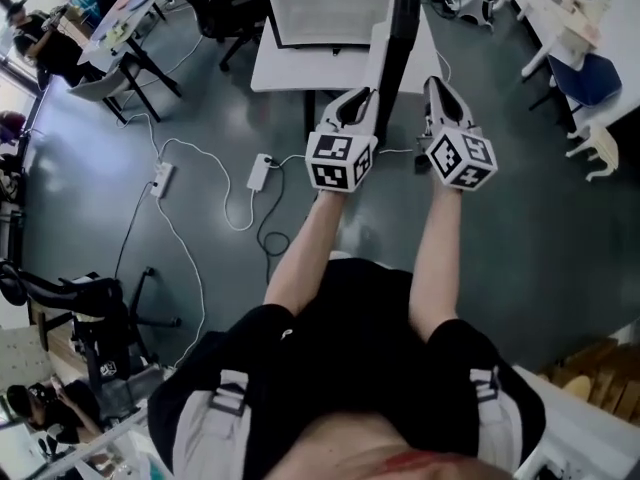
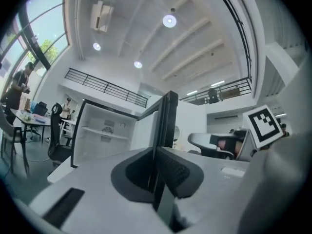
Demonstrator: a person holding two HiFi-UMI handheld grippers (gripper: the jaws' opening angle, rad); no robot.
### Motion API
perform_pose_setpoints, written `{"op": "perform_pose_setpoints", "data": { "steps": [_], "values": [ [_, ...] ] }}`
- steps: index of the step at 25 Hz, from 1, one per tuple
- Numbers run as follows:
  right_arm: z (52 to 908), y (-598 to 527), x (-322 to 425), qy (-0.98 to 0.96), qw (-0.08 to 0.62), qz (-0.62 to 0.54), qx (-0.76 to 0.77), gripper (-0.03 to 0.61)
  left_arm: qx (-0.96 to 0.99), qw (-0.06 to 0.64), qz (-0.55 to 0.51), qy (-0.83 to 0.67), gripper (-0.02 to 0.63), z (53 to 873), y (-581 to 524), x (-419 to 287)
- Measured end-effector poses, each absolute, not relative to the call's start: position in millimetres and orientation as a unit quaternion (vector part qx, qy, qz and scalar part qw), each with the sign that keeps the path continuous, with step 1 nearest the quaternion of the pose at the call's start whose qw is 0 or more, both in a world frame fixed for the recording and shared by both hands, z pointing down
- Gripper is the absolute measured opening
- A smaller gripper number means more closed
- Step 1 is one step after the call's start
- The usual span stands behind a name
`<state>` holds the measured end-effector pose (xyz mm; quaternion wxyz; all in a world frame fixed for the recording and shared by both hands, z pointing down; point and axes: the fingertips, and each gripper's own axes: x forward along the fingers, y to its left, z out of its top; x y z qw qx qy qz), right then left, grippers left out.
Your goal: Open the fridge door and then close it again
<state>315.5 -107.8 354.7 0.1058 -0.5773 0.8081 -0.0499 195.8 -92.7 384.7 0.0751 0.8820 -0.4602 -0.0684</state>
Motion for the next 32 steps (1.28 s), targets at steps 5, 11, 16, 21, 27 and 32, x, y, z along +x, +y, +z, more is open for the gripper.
{"op": "perform_pose_setpoints", "data": {
  "steps": [5,11,16,21,27,32],
  "values": [
    [395.3,-91.5,331.5,0.794,0.066,-0.065,-0.601,-0.006,0.864,0.068,-0.055,-0.496,-0.002,398.5,-82.3,172.0],
    [415.8,-86.9,324.2,0.798,0.006,-0.048,-0.601,-0.006,0.857,0.069,-0.029,-0.51,-0.002,421.2,-75.7,178.1],
    [414.3,-81.3,321.2,0.805,-0.001,-0.039,-0.592,-0.006,0.859,0.065,-0.028,-0.507,-0.002,420.1,-72.4,184.2],
    [415.3,-80.6,323.6,0.807,0.0,-0.04,-0.589,-0.006,0.86,0.063,-0.028,-0.506,-0.002,418.3,-71.5,187.9],
    [411.7,-83.5,323.2,0.812,0.003,-0.039,-0.582,-0.006,0.877,0.072,-0.035,-0.474,0.0,422.9,-70.4,203.1],
    [392.4,-103.6,308.3,0.833,0.003,-0.026,-0.552,-0.006,0.882,0.074,-0.004,-0.466,0.074,436.6,-88.1,214.6]
  ]
}}
